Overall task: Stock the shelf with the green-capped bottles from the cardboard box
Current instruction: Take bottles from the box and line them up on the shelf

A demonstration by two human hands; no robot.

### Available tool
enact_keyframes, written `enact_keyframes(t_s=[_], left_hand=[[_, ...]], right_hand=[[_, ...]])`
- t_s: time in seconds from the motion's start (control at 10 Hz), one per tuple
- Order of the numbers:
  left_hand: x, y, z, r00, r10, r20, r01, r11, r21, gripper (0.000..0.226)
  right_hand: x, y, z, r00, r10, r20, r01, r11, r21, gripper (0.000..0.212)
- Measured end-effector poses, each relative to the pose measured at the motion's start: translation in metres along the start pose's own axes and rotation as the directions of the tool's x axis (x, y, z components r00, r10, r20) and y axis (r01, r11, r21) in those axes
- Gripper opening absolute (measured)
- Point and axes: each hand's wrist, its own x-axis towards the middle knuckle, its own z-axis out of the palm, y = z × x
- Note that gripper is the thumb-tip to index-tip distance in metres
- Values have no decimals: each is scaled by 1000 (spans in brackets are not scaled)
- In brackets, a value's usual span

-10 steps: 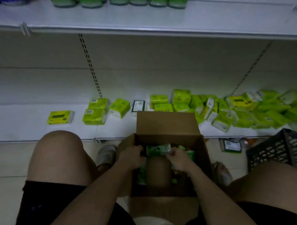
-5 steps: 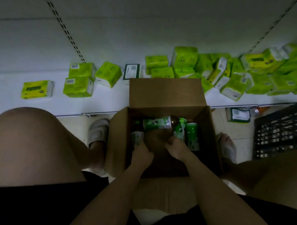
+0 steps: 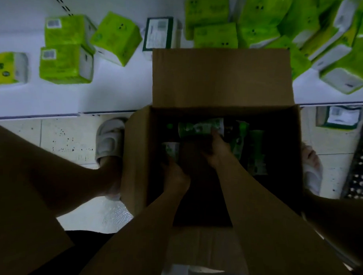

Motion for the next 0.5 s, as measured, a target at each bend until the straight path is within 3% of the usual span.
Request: enact_keyframes(t_s=[0.1,0.2,0.3,0.4,0.5], left_hand=[[2,-7,10,997,-60,-47,64,994,86,84],[-2,-4,12,996,-41,-76,43,999,19,76],[1,-4,9,994,-15,-110,9,998,-56,76],[27,-11,8,999,-11,-51,5,995,-100,73],[52,-18,18,997,-73,-24,53,876,-479,64]], right_hand=[[2,-7,13,1000,-7,22,6,997,80,72],[4,-17,23,1000,-25,8,23,989,147,58],[3,-10,18,996,-53,-65,63,986,156,67],[0,9,-2,993,-91,-74,101,982,159,73],[-11,23,-28,989,-124,-79,131,986,98,91]])
